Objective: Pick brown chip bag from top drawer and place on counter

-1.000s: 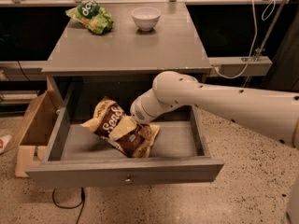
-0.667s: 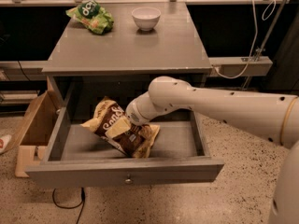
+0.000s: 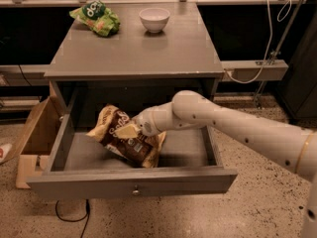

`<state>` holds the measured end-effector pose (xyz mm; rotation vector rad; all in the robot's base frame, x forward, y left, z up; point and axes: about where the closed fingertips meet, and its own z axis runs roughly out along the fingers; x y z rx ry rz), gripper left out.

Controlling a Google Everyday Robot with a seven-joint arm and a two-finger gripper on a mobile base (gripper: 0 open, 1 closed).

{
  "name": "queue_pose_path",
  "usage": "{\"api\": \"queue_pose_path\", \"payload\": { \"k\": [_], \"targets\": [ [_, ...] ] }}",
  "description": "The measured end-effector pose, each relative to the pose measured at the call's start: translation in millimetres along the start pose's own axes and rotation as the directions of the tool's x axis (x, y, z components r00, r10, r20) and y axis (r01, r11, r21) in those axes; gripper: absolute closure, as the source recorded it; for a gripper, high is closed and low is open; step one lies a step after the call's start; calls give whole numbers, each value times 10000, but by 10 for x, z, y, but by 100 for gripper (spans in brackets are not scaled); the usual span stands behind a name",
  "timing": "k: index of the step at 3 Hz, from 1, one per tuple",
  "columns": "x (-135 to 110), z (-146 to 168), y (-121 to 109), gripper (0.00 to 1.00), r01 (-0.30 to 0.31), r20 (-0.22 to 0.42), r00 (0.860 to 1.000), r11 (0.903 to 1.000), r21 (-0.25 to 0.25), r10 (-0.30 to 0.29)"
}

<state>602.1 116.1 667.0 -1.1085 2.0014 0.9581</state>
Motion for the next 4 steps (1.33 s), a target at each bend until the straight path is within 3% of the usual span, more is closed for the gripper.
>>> {"api": "queue_pose_path", "payload": {
  "k": [1, 2, 3, 4],
  "targets": [
    [-218, -643, 279, 100, 975, 1949, 9767, 9948, -306, -898],
    [-339, -1443, 346, 100, 1668, 2675, 9467, 9835, 695, -1795],
    [-154, -1800, 195, 100, 1329, 2764, 9465, 9817, 1360, -1665],
    [-221, -1819, 176, 100, 1404, 2709, 9461, 9785, 1508, -1775]
  ]
}}
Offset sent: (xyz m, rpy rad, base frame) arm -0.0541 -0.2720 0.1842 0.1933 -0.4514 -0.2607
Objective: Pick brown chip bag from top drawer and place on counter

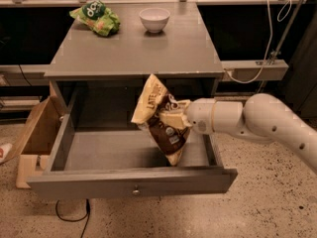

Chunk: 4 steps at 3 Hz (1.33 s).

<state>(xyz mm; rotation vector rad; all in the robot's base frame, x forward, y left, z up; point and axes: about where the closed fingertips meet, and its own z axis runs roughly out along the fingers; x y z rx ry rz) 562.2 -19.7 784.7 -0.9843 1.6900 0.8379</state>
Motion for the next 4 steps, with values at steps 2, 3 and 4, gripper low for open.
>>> {"api": "queue_pose_path", "payload": {
  "k": [2, 3, 4],
  "targets": [
    [-1418, -170, -736, 100, 2485, -1445, 9649, 9411, 2295, -2195],
    [-1995, -262, -1111, 100, 3093, -2332, 9413, 9001, 3069, -2439],
    [-2124, -192, -1612, 100, 2953, -3283, 9273, 8902, 3469, -1797]
  ]
}}
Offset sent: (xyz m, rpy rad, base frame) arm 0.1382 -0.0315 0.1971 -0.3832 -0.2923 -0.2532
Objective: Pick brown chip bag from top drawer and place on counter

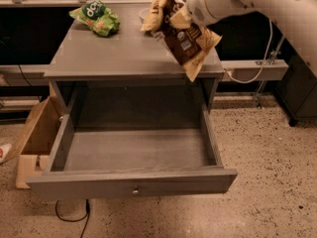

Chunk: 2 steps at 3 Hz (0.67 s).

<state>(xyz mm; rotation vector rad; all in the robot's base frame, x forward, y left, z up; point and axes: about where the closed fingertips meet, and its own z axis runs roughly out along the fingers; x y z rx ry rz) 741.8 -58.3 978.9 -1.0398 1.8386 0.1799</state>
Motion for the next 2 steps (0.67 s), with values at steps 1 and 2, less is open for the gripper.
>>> {"api": "queue_pose_path", "payload": {
  "k": [1, 2],
  "targets": [
    [158, 453, -255, 100, -482, -1222, 9914, 9988, -107, 465],
    [455, 854, -414, 96, -1178, -2183, 9694, 9929, -140, 1119]
  ]
}}
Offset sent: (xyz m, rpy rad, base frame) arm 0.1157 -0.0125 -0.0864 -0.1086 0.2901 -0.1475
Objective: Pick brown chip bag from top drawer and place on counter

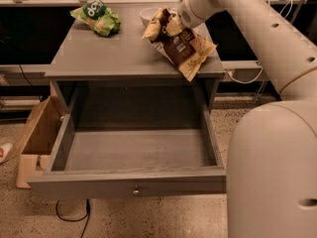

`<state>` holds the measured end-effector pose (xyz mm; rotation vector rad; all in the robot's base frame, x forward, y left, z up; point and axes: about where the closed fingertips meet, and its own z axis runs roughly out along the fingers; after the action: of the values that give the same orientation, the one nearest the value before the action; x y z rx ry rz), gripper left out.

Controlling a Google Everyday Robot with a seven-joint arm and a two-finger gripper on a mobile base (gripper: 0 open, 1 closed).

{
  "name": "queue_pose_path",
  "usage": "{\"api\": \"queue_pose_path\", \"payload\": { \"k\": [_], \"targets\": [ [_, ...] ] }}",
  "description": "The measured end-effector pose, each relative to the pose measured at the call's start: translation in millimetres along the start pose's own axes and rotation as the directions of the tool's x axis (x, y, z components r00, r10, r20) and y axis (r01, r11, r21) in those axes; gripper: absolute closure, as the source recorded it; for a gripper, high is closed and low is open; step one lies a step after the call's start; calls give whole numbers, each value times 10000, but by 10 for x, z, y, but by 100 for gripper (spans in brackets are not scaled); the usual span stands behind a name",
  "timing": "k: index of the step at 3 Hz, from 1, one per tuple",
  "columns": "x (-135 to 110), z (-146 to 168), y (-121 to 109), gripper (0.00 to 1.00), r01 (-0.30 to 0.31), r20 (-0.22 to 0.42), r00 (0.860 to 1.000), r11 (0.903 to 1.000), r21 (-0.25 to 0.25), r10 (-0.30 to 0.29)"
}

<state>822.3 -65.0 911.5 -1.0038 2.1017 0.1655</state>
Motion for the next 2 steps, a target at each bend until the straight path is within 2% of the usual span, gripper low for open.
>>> {"api": "queue_pose_path", "payload": {
  "k": [1, 2],
  "targets": [
    [141, 123, -121, 73, -444, -246, 9987, 9990, 10, 445],
    [142, 129, -127, 43, -451, -242, 9987, 9990, 15, 452]
  ]
}}
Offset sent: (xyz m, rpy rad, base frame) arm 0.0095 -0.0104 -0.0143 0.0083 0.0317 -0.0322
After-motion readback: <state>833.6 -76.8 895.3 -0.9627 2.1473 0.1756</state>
